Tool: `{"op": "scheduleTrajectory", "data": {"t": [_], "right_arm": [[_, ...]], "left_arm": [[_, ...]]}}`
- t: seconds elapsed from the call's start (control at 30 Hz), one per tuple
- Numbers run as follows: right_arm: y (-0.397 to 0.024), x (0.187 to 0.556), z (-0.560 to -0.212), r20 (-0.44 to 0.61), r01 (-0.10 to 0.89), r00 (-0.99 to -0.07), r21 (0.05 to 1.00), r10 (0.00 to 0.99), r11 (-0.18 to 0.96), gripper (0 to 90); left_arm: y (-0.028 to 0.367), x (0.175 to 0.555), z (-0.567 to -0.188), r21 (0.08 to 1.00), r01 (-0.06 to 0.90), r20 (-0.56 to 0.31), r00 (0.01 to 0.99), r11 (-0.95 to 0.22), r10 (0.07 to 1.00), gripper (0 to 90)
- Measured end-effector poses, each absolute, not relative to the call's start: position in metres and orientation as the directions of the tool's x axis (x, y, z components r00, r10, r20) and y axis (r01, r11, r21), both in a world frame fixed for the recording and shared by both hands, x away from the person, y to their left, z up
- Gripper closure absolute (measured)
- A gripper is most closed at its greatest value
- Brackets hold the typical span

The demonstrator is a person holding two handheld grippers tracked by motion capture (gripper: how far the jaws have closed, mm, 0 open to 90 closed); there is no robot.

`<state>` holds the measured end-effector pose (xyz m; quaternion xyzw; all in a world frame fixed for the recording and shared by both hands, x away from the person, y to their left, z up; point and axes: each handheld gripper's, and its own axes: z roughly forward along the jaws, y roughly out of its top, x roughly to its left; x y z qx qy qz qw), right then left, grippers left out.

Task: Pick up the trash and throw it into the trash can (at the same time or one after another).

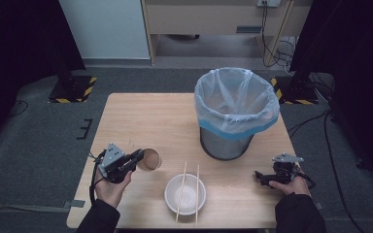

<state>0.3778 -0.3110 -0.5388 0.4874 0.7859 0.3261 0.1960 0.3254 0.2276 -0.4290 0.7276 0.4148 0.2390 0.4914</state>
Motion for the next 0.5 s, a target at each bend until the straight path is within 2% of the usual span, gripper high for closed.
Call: {"op": "scheduleTrajectory", "data": {"t": [0.5], "right_arm": [[-0.311,0.378,-0.539,0.01,0.638,-0.448,0.704,0.894,0.312,0.7]], "left_arm": [[0.239,0.326,-0.394,0.959,0.268,-0.063,0.527,-0.096,0.847,84.0]]}}
